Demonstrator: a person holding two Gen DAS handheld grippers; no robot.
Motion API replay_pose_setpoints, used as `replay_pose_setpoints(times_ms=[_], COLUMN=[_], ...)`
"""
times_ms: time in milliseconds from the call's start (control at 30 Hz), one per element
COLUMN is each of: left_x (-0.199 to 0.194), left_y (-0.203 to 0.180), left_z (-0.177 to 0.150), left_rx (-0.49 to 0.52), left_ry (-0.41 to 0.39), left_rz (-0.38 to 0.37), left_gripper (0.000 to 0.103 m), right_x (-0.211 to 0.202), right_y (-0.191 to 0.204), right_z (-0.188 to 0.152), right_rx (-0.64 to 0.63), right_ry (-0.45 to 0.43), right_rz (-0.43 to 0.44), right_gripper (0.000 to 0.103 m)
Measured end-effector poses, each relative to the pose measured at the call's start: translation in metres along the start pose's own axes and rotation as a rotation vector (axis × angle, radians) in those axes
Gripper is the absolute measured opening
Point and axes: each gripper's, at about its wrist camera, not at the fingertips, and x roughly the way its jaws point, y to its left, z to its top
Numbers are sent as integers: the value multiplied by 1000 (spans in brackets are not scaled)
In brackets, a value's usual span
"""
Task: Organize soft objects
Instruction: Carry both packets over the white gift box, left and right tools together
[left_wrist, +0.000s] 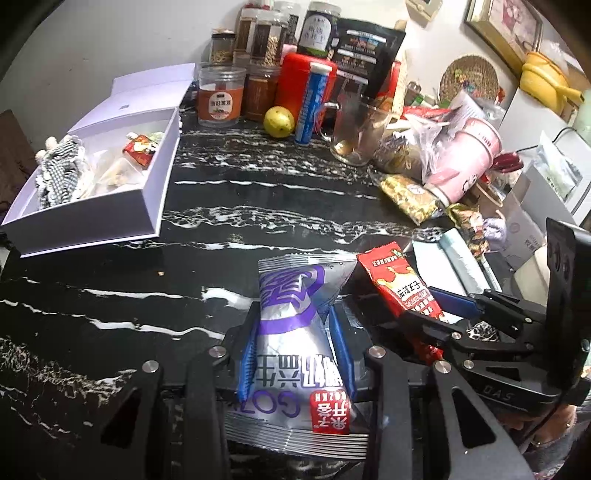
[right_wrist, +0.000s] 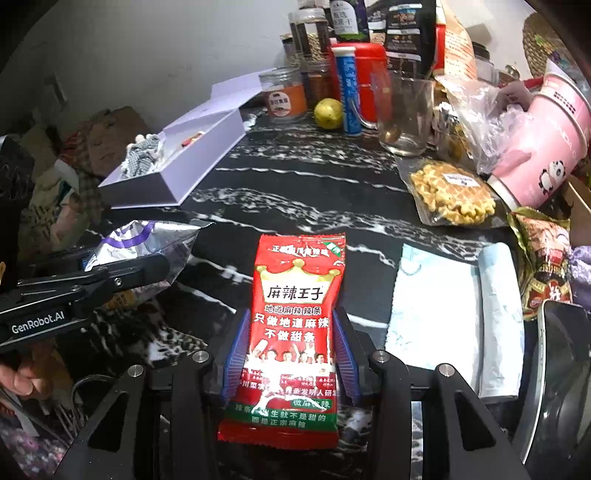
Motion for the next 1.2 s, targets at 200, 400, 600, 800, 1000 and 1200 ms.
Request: replay_pose_setpoints(times_ms=[200,400,600,800,1000,1200], left_x=[-22,-36,-53,-75,-97,-114], left_y=[8,23,38,52,74,94], left_z=[3,9,21,39,62,86], left_rx=[1,-19,-33,-33,-65,-70], left_ry=[-57,-93,-152,-215,-288,-361], left_rz=[37,43,66,112,123,168], left_gripper=[36,36,36,36,36,36], right_x=[-6,-8,-13,-17,-23,-24], right_y=[12,31,56,78,96,104], right_z=[8,23,46,76,114,152], right_rx=[-1,-10,-71,-133,-190,-231], right_ry=[-28,-43,-77,-119,-179,-242], right_rz=[39,103,136,176,219,246], right_gripper=[44,44,44,44,44,44])
